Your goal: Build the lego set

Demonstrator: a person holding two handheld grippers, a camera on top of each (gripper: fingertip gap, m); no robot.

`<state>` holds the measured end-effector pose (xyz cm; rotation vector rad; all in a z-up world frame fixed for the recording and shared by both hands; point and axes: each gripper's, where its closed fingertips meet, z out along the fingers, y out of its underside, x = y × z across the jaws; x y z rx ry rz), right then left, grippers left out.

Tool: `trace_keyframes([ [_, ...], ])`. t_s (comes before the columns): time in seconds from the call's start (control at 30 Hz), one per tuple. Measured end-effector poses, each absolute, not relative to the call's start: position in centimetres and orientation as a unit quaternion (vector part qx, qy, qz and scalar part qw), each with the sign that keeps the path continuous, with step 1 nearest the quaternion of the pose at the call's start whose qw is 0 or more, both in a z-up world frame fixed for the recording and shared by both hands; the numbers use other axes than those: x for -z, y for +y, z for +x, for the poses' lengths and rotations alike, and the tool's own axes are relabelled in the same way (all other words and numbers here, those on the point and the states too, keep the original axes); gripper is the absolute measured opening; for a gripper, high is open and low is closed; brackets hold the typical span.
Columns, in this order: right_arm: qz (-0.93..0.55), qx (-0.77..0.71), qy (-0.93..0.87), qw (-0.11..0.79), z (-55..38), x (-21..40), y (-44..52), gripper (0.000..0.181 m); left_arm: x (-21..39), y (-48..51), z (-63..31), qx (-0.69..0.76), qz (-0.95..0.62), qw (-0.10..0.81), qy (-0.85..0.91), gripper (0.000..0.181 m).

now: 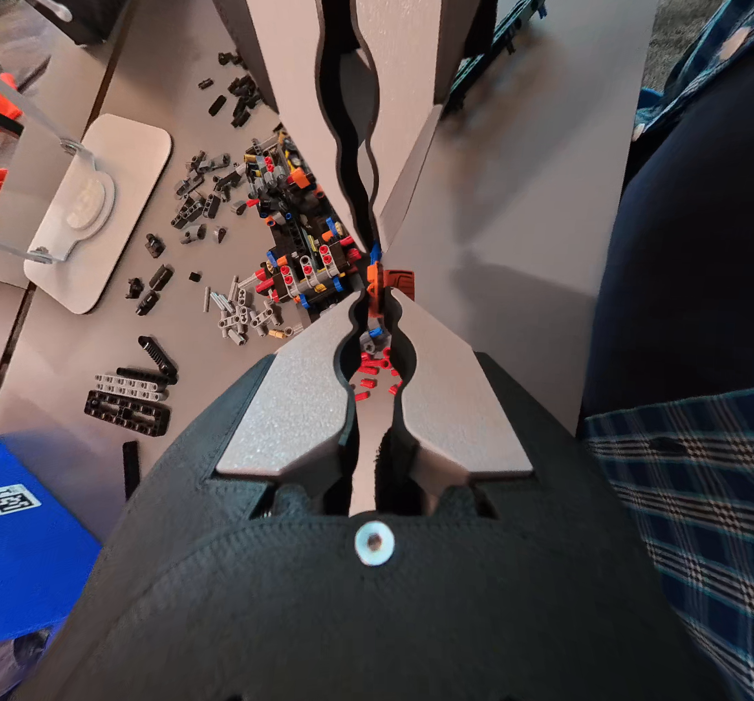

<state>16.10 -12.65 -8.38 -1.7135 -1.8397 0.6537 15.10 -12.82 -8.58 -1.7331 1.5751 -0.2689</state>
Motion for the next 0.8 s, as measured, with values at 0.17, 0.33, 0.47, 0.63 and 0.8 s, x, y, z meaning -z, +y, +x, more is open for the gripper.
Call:
trace_keyframes([
  [0.17, -0.651, -0.221, -0.680, 0.256, 16.1, 9.0, -12.6, 0.000, 9.1, -12.8, 15.1, 0.077, -0.690, 0.365, 0.620, 0.006],
  [0.33, -0.655, -0.220, -0.681, 0.244, 15.8, 9.3, -12.9, 0.000, 9.7, -12.9, 14.8, 0.049, -0.690, 0.346, 0.633, 0.006],
  [0.47, -0.653, -0.234, -0.680, 0.238, 15.5, 9.5, -13.2, 0.000, 10.4, -13.1, 14.5, 0.049, -0.694, 0.338, 0.634, 0.006],
  [0.63, -0.657, -0.234, -0.681, 0.224, 15.3, 9.9, -13.9, 0.001, 11.4, -13.6, 14.5, 0.052, -0.699, 0.324, 0.636, 0.006],
  [0.8, -0.683, -0.238, -0.663, 0.194, 16.1, 11.5, -15.0, 0.001, 12.8, -14.7, 15.1, 0.066, -0.713, 0.300, 0.630, 0.006],
])
